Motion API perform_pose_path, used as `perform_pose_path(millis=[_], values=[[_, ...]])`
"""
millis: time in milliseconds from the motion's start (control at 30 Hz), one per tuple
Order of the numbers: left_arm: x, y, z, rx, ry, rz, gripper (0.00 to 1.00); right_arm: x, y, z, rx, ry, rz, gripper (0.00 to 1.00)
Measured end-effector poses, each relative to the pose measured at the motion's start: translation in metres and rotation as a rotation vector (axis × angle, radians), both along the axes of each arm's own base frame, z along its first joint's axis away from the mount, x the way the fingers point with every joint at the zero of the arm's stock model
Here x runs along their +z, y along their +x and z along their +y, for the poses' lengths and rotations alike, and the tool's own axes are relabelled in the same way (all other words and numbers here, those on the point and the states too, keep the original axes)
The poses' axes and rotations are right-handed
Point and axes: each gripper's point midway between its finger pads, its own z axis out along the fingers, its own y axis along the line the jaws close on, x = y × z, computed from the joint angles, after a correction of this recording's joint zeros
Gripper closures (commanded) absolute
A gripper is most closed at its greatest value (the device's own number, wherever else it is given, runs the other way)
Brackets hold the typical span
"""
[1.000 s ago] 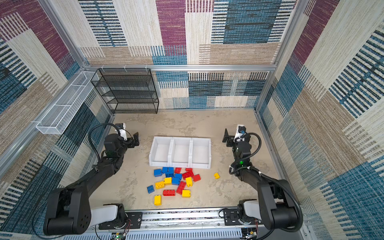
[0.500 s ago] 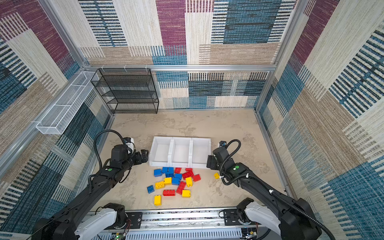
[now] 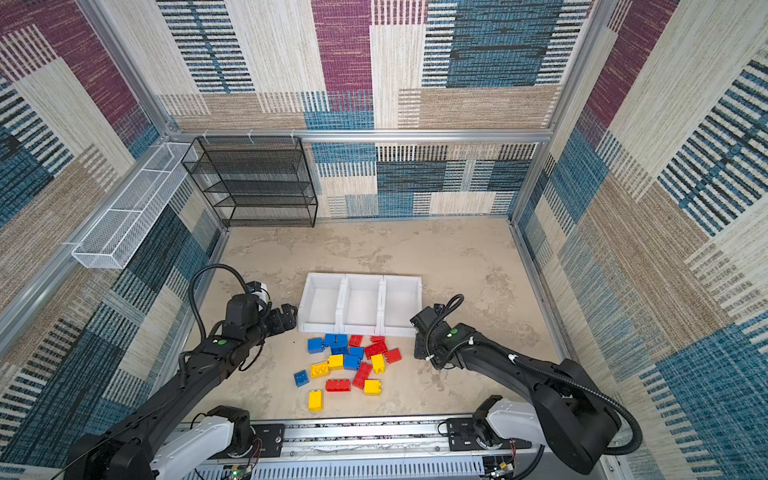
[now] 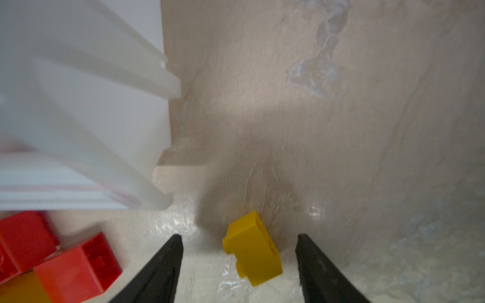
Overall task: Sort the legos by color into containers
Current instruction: 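Grasp the small yellow brick with the right gripper while the left gripper nears the bin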
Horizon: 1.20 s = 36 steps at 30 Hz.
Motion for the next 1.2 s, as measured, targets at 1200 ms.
perform_pose_path(millis=[1200], values=[[0.004, -0.001, 0.004, 0.034, -0.013, -0.017, 0.06, 0.052, 0.014, 0.006, -0.022, -0.007, -0.082, 0.78]])
